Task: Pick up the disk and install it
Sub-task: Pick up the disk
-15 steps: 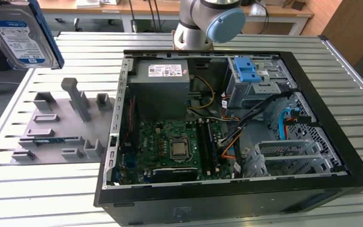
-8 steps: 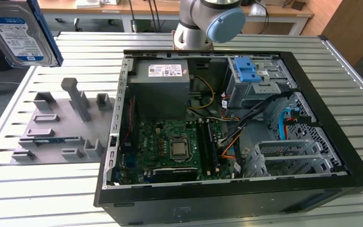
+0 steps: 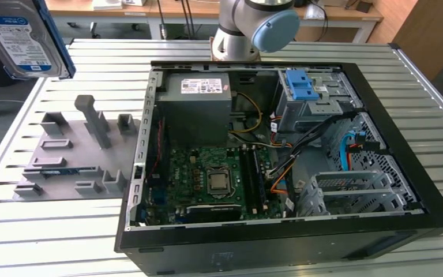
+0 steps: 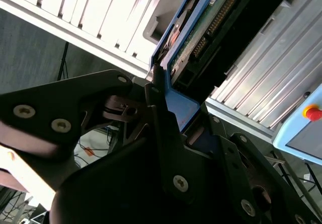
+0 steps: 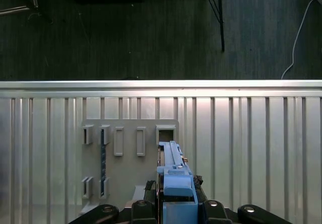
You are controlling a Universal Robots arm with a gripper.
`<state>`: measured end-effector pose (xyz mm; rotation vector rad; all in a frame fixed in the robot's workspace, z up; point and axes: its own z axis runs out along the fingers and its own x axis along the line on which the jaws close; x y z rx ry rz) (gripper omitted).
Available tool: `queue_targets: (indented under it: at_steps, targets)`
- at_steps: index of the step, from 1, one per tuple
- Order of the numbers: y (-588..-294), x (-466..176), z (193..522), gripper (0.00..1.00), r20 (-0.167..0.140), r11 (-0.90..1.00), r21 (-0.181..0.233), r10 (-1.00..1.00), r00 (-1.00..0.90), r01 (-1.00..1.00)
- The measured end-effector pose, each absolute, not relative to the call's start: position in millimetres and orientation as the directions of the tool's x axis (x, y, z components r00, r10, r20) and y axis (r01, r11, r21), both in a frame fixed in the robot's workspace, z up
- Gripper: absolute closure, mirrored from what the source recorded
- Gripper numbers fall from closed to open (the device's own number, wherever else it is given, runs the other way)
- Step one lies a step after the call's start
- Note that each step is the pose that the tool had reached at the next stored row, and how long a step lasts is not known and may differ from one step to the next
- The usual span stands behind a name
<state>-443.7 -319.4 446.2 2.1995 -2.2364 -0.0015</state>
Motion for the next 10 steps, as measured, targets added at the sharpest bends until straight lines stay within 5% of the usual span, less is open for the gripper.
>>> queue_targets:
  at_steps: [10]
  targets:
    - [-319, -444, 458, 0.64, 0.003, 0.017, 0.004, -1.0, -0.017, -1.0]
